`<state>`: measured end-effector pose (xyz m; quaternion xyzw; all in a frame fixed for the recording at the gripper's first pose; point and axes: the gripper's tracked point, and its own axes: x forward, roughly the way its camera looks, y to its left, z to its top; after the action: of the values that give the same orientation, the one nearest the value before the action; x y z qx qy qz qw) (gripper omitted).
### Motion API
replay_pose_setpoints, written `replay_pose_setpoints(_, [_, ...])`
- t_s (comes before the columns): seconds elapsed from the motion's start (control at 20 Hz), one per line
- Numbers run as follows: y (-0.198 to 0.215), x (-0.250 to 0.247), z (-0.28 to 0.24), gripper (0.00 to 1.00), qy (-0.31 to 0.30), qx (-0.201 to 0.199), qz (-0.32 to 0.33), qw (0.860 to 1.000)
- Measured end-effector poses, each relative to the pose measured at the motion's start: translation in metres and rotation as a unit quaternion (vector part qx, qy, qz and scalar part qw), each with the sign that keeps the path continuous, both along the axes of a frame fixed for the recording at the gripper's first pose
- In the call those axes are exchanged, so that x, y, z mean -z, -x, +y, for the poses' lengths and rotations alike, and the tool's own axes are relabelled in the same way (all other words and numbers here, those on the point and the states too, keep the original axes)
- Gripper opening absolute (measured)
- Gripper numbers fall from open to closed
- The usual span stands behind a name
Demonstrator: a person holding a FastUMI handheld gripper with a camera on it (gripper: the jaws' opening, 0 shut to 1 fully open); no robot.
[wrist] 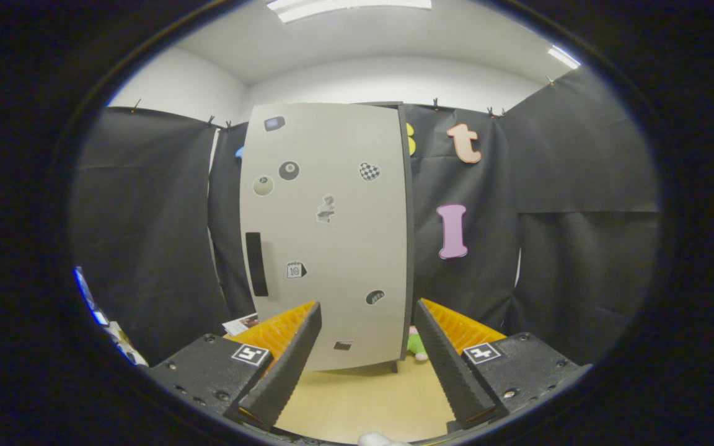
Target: Open the shoe cabinet door, grab the shoes and put them into the shoe cabinet, then close the shoe cabinet door.
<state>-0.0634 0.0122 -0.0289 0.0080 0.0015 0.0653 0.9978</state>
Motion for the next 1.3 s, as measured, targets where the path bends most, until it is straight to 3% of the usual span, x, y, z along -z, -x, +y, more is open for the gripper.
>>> replay_pose_setpoints(1.3, [-0.014, 0.012, -0.009, 0.99, -0.003, 0.018, 0.015, 1.0])
